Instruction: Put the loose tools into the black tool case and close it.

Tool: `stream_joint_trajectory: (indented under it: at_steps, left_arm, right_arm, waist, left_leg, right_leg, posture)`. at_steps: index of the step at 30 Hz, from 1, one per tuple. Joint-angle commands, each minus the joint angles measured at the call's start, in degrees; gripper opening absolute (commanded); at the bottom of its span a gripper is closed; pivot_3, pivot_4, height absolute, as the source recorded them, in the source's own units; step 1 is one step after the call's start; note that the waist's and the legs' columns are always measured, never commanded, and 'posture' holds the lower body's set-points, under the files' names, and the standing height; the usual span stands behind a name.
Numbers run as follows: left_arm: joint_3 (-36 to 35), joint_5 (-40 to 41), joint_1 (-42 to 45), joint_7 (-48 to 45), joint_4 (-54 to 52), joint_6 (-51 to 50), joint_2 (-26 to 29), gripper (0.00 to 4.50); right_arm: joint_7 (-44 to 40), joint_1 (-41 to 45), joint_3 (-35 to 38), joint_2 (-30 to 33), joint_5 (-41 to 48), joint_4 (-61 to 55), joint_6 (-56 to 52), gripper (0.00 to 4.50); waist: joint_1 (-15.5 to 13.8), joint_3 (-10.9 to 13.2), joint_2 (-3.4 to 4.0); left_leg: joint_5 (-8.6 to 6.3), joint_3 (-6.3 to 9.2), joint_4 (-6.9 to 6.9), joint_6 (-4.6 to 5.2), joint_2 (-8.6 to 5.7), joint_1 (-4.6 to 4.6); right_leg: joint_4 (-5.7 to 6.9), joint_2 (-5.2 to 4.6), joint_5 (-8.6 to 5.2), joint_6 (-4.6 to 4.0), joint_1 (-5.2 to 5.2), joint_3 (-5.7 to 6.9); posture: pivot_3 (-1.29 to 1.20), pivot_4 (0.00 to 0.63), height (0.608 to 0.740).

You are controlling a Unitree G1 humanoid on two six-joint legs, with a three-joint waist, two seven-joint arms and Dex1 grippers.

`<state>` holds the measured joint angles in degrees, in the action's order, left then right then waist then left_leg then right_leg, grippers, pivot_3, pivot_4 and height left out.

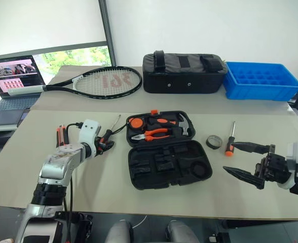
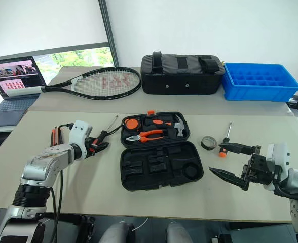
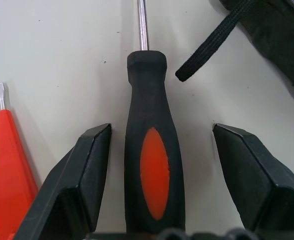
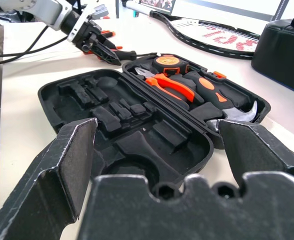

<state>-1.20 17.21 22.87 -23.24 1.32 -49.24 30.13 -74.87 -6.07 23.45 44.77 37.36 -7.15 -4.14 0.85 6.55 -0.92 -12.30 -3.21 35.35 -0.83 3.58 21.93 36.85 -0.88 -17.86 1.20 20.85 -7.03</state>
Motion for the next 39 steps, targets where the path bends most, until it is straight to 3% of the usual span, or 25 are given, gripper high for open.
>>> stream_joint_trajectory:
  at_steps: [1, 3, 5, 10, 14, 18, 23, 26, 32, 39]
  left_arm:
    - [-0.30, -0.50, 0.60, -0.06, 0.95, -1.23, -0.44, 2.18]
    - [-0.69, -0.74, 0.78, 0.13, 1.20, -0.89, -0.53, 1.35]
    - [-1.03, -1.09, 0.93, 0.33, 1.42, -0.50, -0.53, 0.96]
    - [-2.98, -1.37, 0.66, 0.90, 0.70, 1.75, -0.48, 0.96]
    - [-5.81, -1.75, 2.78, -0.43, 0.84, 10.29, 0.73, 0.96]
    - [-4.02, -1.03, 11.32, -12.24, 2.50, 22.40, 4.98, 0.96]
    - [7.74, -5.17, 13.63, -26.25, -0.66, 27.84, 8.56, 0.96]
    - [14.14, -5.21, 12.34, -31.39, -6.36, 26.19, 8.39, 0.96]
    - [23.56, -9.31, 9.11, -31.08, -11.63, 18.13, 6.22, 0.96]
    - [29.07, -14.77, 8.79, -31.35, -10.80, 17.81, 5.37, 0.96]
  right_arm:
    - [-0.35, -0.09, 2.29, -0.27, 1.69, -0.91, 0.79, 4.50]
    - [-0.51, -0.11, 2.35, -0.44, 1.72, -0.76, 0.89, 4.50]
    - [-0.74, -0.09, 2.38, -0.61, 1.67, -0.41, 1.12, 4.50]
    - [-1.31, -0.02, 2.48, -1.06, 1.84, 0.14, 1.30, 4.50]
    - [-1.74, -0.25, 3.05, -1.35, 2.02, 0.69, 1.28, 4.50]
    - [-1.80, 0.21, 3.96, -1.04, 2.78, 1.51, 0.24, 4.50]
    - [-2.14, 0.54, 4.39, -0.72, 2.74, 2.02, 0.43, 4.50]
    - [-2.08, -0.73, 5.85, -0.44, 2.82, 1.40, 0.54, 4.50]
    - [-2.42, -5.14, 10.49, 0.02, 3.01, 0.03, 0.95, 4.50]
    - [-2.07, -7.39, 12.62, -0.10, 4.25, -2.39, -0.22, 4.50]
  waist:
    - [-0.03, 0.00, 0.00]
    - [-0.06, 0.00, 0.01]
    - [-0.09, -0.01, 0.01]
    - [-0.10, -0.01, 0.02]
    - [-0.05, -0.01, 0.02]
    - [-0.25, 0.12, -0.20]
    - [-0.48, -0.04, 0.07]
    - [-0.48, 0.00, 0.24]
    - [-0.01, 0.12, 0.09]
    - [0.16, 0.15, 0.07]
  left_leg:
    - [0.00, 0.00, 0.00, 0.00, 0.00, 0.00]
    - [0.00, 0.00, 0.00, 0.00, -0.01, 0.00]
    - [0.00, 0.00, 0.01, 0.00, -0.01, 0.01]
    - [0.00, 0.01, 0.01, 0.00, -0.02, 0.01]
    - [0.00, 0.03, 0.01, -0.01, 0.00, 0.01]
    - [0.04, 0.08, 0.01, -0.05, -0.01, 0.06]
    - [0.01, 0.07, 0.00, -0.05, -0.15, 0.05]
    - [-0.01, 0.07, 0.00, -0.04, -0.25, 0.06]
    - [0.00, 0.18, 0.03, -0.03, -0.29, 0.12]
    - [0.00, 0.37, 0.12, -0.02, -0.42, 0.06]
  right_leg:
    - [0.00, 0.00, 0.00, 0.00, 0.00, 0.00]
    - [0.00, 0.00, 0.00, 0.00, 0.00, 0.00]
    - [0.00, -0.01, 0.00, 0.00, 0.00, 0.00]
    - [0.00, -0.01, 0.00, 0.00, 0.00, 0.01]
    - [0.01, 0.00, 0.01, -0.01, 0.01, 0.02]
    - [0.00, 0.00, 0.01, -0.02, 0.04, 0.09]
    - [-0.20, -0.10, -0.02, 0.08, -0.16, 0.06]
    - [-0.18, -0.15, -0.08, 0.16, -0.19, 0.01]
    - [-0.16, -0.15, -0.12, 0.18, -0.19, -0.01]
    - [-0.09, -0.18, -0.26, 0.43, -0.40, -0.03]
  posture:
    - [0.00, 0.150, 0.708]
    - [0.00, 0.150, 0.708]
    - [0.00, 0.150, 0.708]
    - [0.00, 0.150, 0.708]
    - [0.00, 0.150, 0.708]
    - [0.00, 0.150, 0.708]
    - [0.00, 0.150, 0.708]
    - [0.00, 0.150, 0.708]
    - [0.00, 0.150, 0.708]
    - [0.00, 0.150, 0.708]
